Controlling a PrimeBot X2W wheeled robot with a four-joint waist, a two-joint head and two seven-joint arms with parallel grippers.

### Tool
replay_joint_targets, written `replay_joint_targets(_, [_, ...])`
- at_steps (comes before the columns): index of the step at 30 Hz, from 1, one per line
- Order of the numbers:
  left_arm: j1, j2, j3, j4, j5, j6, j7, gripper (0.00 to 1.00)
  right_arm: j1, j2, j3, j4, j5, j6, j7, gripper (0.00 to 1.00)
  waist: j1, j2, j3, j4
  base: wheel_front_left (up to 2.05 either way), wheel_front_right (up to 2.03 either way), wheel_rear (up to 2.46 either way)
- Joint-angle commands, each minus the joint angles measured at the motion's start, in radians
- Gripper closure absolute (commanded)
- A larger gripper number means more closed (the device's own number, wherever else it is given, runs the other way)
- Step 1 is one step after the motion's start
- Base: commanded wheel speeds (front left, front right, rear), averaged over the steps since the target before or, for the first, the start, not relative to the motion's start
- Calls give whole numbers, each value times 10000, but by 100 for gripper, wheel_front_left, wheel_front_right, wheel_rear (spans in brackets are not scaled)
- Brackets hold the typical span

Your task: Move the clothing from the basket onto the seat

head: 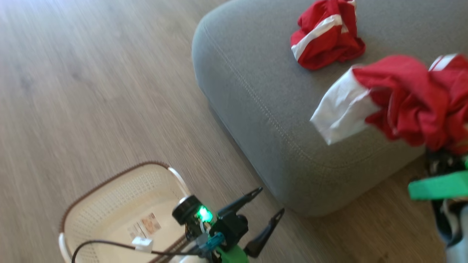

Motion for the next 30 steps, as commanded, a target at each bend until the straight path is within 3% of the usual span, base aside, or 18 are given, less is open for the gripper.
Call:
replay_joint_targets(1, [-602,-108,357,-279,121,6,-49,0,-805,-276,51,-342,95,-4,-67,100,0,0,466,-66,0,0,0])
replay_joint_targets(14, [-2157,808,0,78,920,-167,-49,0,-4584,-261,-836,193,241,-4,-67,100,0,0,3485,-243,0,0,0])
replay_joint_targets(30, [-3185,1489,-350,203,1027,-79,-49,0,-8332,-931,-1391,2681,455,-4,-67,100,0,0,5263,40,0,0,0])
